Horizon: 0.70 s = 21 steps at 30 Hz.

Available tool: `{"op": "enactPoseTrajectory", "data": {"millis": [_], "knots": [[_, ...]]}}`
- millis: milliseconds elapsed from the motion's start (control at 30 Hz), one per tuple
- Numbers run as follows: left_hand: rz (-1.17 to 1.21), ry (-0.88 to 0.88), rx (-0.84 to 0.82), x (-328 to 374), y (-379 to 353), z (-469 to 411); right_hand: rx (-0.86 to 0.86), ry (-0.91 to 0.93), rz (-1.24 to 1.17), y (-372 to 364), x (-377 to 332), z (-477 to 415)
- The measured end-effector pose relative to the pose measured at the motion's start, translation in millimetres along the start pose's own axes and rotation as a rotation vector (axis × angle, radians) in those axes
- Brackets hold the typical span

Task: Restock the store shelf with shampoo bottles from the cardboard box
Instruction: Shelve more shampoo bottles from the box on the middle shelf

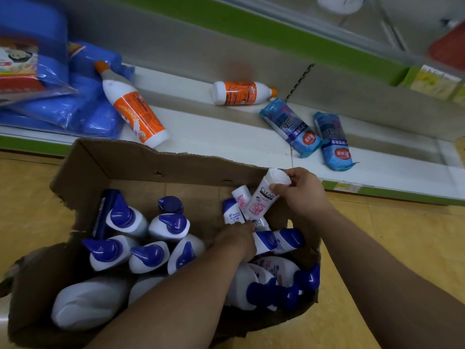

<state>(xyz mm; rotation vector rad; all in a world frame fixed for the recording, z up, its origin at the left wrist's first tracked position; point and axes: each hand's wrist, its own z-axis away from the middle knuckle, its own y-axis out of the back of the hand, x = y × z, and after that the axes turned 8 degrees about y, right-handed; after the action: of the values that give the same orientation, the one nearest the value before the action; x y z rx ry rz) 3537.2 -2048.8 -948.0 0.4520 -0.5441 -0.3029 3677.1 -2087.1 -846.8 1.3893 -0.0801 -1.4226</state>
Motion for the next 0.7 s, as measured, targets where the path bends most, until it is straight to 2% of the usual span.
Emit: {"op": "enactPoseTrajectory", "data": {"millis": [200,400,600,700], "knots": [[-0.004,-0.028,0.032,0.3,-0.1,2.6,0.052,-0.026,0.119,-17.0,18.3,-5.0],[0.03,-0.004,0.024,-4.7,5.9,-0.7,0.014,-0.067,0.218,-30.6,24.3,-14.3],[0.02,0.007,-0.007,-8.1,13.0,-2.5,-0.078,0.048,0.068,-45.3,12.0,-19.9],[0.018,0.01,-0.002,-9.6,15.7,-2.7,-0.137,0.046,0.068,-57.1,12.0,-22.4]]}}
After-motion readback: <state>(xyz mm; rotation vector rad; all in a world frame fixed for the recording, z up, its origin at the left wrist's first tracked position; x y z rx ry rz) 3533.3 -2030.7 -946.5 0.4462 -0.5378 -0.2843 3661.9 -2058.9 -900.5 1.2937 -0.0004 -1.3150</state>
